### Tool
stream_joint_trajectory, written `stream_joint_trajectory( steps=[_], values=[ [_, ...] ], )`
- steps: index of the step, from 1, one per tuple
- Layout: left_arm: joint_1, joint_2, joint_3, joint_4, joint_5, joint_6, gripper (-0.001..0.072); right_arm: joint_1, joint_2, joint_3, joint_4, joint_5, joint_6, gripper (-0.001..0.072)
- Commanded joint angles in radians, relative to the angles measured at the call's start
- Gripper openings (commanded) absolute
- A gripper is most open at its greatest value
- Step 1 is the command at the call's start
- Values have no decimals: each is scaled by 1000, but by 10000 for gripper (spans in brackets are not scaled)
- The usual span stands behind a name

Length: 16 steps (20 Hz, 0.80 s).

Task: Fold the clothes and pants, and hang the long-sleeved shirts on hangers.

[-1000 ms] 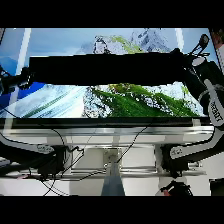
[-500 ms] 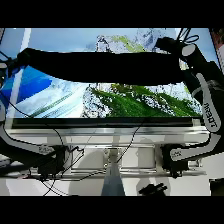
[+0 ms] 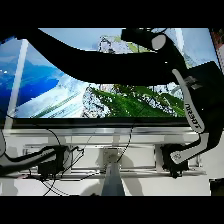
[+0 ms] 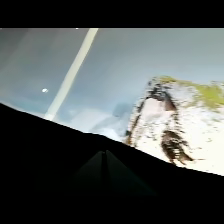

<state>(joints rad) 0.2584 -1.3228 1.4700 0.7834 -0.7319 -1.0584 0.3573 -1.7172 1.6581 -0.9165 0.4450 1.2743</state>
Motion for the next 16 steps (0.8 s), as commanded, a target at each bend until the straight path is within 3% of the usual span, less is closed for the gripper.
stream_joint_trajectory(
  steps=[1, 5, 8, 12, 16],
  values=[
    [-40, 101, 5, 1, -93, -1, 7, 123, -108, 150, 3, 89, 109, 17],
    [-49, 162, 5, -22, -109, -58, 7, 244, -297, 361, 20, 249, 257, 17],
    [-48, 191, 5, -24, -109, -57, 7, 334, -377, 401, 117, 224, 309, 17],
    [-48, 179, 5, -24, -109, -57, 7, 418, -404, 399, 135, 225, 315, 18],
    [-63, 146, 3, -28, -112, -57, 7, 362, -383, 398, 96, 282, 314, 19]
  ],
)
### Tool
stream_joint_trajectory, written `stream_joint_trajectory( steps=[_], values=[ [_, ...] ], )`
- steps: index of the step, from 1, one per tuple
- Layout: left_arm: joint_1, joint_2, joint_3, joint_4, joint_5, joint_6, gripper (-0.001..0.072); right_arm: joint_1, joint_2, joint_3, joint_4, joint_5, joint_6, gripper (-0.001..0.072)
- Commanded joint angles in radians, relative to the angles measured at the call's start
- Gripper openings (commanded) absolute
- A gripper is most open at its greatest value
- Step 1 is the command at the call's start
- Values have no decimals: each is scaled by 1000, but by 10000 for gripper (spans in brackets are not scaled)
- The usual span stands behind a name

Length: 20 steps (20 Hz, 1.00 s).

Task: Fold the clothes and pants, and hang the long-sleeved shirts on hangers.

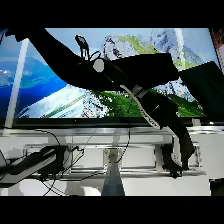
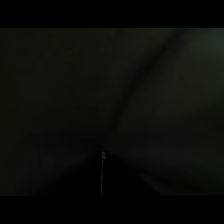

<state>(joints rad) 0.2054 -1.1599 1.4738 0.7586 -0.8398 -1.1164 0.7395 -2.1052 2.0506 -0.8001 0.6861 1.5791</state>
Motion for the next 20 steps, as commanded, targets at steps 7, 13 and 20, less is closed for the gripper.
stream_joint_trajectory(
  steps=[7, 13, 20],
  values=[
    [-247, -253, 0, -29, -18, 8, 7, -378, 204, 5, -151, 219, 9, 19],
    [-552, -454, 0, -87, 94, 26, 197, -612, 331, 5, -188, 255, 9, 20],
    [-372, -373, 0, 66, -88, 40, 628, -661, 337, -77, -364, 401, -1, 20]
  ],
)
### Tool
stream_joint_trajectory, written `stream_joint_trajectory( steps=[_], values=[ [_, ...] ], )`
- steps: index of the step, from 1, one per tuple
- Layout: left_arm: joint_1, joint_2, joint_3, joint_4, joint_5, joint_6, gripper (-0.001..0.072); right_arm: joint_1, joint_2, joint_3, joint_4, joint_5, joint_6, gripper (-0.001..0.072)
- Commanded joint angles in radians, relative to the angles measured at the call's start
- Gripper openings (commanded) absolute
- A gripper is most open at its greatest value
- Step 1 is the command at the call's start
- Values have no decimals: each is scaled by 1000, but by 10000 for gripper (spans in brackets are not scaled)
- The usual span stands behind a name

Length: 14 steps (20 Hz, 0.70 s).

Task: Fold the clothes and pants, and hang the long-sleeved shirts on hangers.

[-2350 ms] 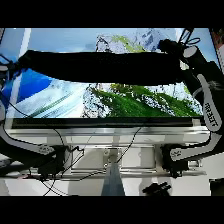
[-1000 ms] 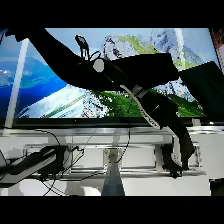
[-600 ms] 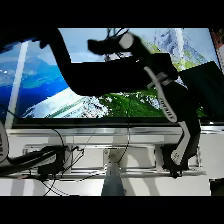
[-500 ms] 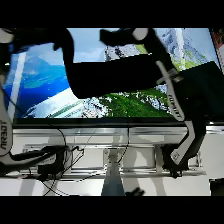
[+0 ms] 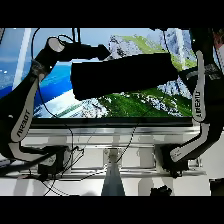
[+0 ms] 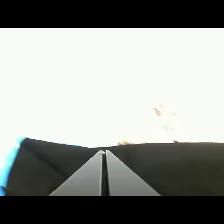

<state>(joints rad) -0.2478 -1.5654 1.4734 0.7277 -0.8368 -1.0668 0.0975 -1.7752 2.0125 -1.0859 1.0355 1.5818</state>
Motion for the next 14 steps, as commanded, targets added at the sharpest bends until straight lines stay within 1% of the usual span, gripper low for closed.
stream_joint_trajectory(
  steps=[1, 4, 5, 6, 7, 8, 10, 12, 14],
  values=[
    [142, 47, 0, 150, -138, -35, 629, -17, 6, -52, -78, 56, -4, 20],
    [347, 46, -6, 276, -374, -61, 629, -6, 6, -60, -78, 65, -4, 20],
    [414, 40, -34, 270, -430, -60, 629, -2, 6, -60, -77, 64, -4, 20],
    [470, 38, -79, 252, -447, -60, 630, 3, 6, -60, -80, 63, -5, 20],
    [512, 37, -129, 221, -435, -60, 630, 6, 6, -60, -78, 62, -5, 20],
    [544, 37, -194, 157, -401, -48, 630, 10, 6, -60, -81, 57, -5, 20],
    [565, 37, -329, 22, -302, 6, 629, 17, 6, -60, -79, 43, -4, 20],
    [538, 35, -449, -82, -179, 48, 629, 28, 6, -60, -80, 37, -5, 20],
    [485, 17, -512, -142, -104, 53, 629, 36, 6, -61, -81, 32, -5, 20]
  ],
)
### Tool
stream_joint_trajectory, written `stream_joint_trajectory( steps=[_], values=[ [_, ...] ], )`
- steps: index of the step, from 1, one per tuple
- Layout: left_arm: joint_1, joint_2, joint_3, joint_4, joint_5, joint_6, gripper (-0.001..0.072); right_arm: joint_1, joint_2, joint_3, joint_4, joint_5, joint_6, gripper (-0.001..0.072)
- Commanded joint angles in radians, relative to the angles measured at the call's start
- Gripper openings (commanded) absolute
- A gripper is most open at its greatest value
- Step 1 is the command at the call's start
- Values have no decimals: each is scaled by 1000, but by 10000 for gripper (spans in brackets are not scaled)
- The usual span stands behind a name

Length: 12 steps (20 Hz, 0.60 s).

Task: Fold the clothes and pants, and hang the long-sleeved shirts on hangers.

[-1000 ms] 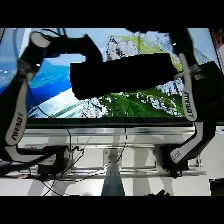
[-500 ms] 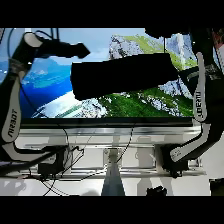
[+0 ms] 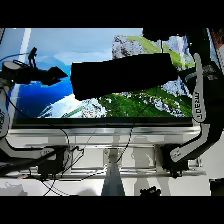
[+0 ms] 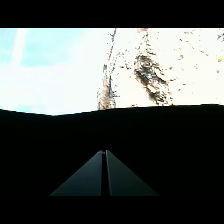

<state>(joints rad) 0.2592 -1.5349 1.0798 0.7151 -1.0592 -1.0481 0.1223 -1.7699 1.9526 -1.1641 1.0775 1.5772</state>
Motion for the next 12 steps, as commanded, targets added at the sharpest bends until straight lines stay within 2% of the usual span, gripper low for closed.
stream_joint_trajectory(
  steps=[1, 2, 6, 7, 8, 9, 12],
  values=[
    [-55, -32, -121, -135, 135, 35, 593, 15, 0, 0, -5, -20, 0, 20],
    [-87, -46, -121, -157, 152, 35, 537, 17, 0, 0, -2, -29, 0, 20],
    [-215, -81, -119, -230, 309, 31, 522, 29, -10, -1, -16, -34, 0, 20],
    [-230, -81, -116, -230, 339, 32, 416, 35, -17, -1, -17, -30, 0, 20],
    [-233, -81, -107, -230, 343, 32, 194, 41, -27, -1, -18, -25, 0, 20],
    [-228, -79, -92, -227, 336, 35, 3, 49, -38, -2, -18, -18, 0, 20],
    [-183, -57, -3, -219, 223, 42, 6, 95, -94, -2, -18, -16, 0, 20]
  ],
)
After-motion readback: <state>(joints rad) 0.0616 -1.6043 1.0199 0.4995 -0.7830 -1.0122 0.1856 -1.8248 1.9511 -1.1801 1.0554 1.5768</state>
